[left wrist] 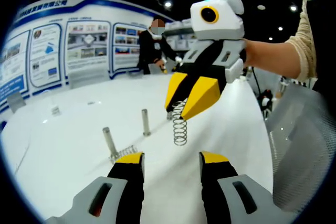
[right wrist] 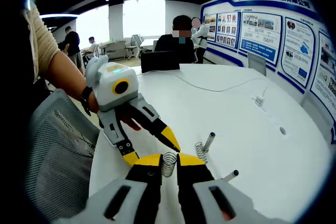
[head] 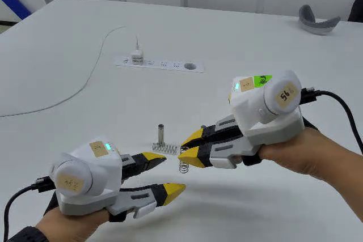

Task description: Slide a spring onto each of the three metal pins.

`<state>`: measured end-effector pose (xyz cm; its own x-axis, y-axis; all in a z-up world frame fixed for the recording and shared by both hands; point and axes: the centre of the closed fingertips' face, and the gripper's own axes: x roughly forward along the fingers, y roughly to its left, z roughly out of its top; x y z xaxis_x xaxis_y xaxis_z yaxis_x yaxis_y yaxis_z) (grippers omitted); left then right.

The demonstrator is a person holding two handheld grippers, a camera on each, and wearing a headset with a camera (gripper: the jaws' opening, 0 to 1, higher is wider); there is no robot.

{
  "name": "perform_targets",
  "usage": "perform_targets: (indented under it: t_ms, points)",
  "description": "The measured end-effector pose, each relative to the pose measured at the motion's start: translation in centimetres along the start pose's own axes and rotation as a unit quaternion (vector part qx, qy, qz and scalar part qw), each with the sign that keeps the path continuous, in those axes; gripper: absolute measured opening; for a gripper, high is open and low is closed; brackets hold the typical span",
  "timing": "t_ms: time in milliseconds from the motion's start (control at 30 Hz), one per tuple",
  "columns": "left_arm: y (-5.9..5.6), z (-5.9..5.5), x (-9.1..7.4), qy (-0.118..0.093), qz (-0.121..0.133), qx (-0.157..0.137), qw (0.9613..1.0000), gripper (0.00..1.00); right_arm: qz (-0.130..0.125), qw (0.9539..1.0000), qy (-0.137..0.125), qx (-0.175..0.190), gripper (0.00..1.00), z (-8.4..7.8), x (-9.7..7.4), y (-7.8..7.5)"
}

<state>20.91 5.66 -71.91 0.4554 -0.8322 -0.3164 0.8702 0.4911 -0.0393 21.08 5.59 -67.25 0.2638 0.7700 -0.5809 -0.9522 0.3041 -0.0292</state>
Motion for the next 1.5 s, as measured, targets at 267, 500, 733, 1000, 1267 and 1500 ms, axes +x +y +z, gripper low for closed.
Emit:
perform_targets:
  t_ms: [267,500,733,1000,1267,1500]
  points:
    - [0.6,-0.3,-0.3,0.003,0.012,-0.002,0.9999,0.50,-0.016,0.9999,-0.005,0.004,0.12,0.0,-0.8,-1.2]
    - [1.2,-0.3,-0.5,0.004,0.022,-0.006,0.9997,0.54,-0.037,0.9992,-0.010,0.007,0.12,0.1,-1.7,-2.6]
    - [1.5,-0.4,-0.7,0.006,0.025,-0.011,0.9996,0.55,-0.062,0.9979,-0.016,0.011,0.12,0.3,-2.4,-4.3]
    - [1.7,-0.5,-0.8,0.008,0.030,-0.012,0.9994,0.56,-0.105,0.9938,-0.026,0.027,0.12,0.2,-3.0,-7.2]
    - [1.7,-0.7,-0.9,0.011,0.031,-0.015,0.9993,0.56,-0.141,0.9887,-0.032,0.039,0.12,0.0,-3.1,-9.4]
    - [1.7,-0.8,-0.8,0.013,0.030,-0.016,0.9993,0.56,-0.152,0.9869,-0.033,0.042,0.12,0.0,-2.5,-10.1]
